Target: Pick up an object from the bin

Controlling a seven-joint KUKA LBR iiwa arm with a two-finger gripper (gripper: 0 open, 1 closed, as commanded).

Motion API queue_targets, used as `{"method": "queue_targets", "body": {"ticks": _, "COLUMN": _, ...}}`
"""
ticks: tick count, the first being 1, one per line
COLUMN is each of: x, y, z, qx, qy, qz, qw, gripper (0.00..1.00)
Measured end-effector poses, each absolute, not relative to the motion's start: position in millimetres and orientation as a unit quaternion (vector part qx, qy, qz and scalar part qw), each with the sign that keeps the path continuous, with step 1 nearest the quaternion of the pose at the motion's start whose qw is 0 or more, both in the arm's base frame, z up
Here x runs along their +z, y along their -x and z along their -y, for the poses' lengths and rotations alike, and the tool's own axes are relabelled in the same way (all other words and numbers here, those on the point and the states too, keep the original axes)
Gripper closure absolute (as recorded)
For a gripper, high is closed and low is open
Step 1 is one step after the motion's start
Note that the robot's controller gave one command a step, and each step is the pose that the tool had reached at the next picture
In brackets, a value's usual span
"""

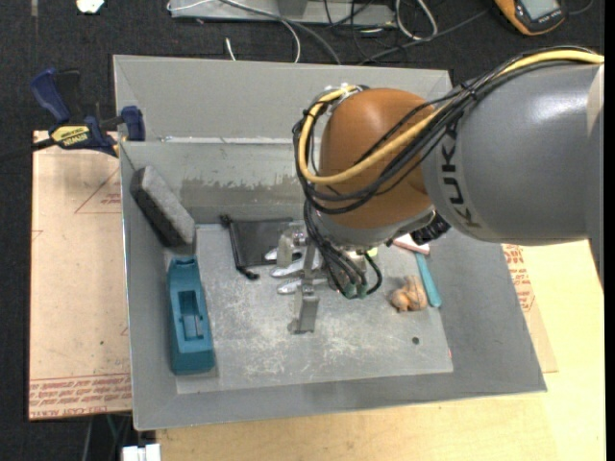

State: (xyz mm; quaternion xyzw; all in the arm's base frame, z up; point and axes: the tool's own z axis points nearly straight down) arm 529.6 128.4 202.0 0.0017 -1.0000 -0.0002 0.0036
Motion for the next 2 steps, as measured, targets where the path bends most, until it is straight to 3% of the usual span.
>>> {"method": "queue_targets", "body": {"ticks": 1, "x": 206.0, "y": -531.8, "z": -127.5, "qx": -0.001, "qy": -0.001, "qz": 1.0, "qw": 0.0, "gripper": 0.0}}
{"method": "queue_targets", "body": {"ticks": 2, "x": 115.5, "y": -591.5, "z": -79.5, "qx": -0.001, "qy": -0.032, "qz": 0.999, "qw": -0.004, "gripper": 0.0}}
